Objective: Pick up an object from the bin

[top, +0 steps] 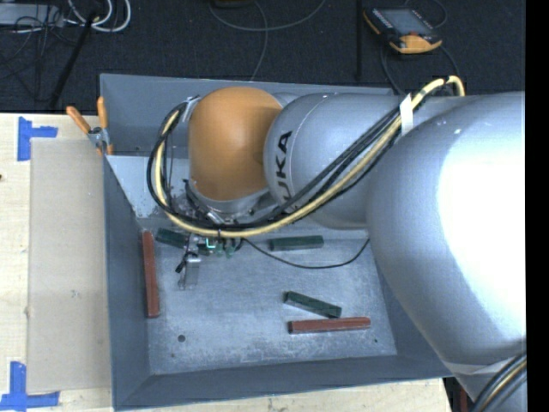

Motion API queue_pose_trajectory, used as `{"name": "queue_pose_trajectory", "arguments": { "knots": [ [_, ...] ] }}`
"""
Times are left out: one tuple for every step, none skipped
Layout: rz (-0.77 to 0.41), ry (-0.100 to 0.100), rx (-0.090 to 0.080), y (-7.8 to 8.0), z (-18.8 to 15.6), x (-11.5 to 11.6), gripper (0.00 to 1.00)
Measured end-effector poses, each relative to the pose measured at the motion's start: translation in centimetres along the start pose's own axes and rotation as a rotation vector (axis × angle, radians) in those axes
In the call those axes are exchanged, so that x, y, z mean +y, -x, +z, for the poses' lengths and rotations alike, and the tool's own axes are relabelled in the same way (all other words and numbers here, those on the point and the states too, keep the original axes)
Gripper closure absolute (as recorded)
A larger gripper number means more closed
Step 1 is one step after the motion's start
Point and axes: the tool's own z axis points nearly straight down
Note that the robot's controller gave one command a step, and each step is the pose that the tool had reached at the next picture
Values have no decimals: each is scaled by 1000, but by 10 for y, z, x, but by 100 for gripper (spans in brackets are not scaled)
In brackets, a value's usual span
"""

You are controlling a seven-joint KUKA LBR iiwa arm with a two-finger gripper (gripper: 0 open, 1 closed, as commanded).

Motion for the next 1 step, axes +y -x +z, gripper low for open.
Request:
{"name": "queue_pose_trajectory", "arguments": {
  "knots": [
    [200, 2, -7, 14, 60, -15, 0]
  ]
}}
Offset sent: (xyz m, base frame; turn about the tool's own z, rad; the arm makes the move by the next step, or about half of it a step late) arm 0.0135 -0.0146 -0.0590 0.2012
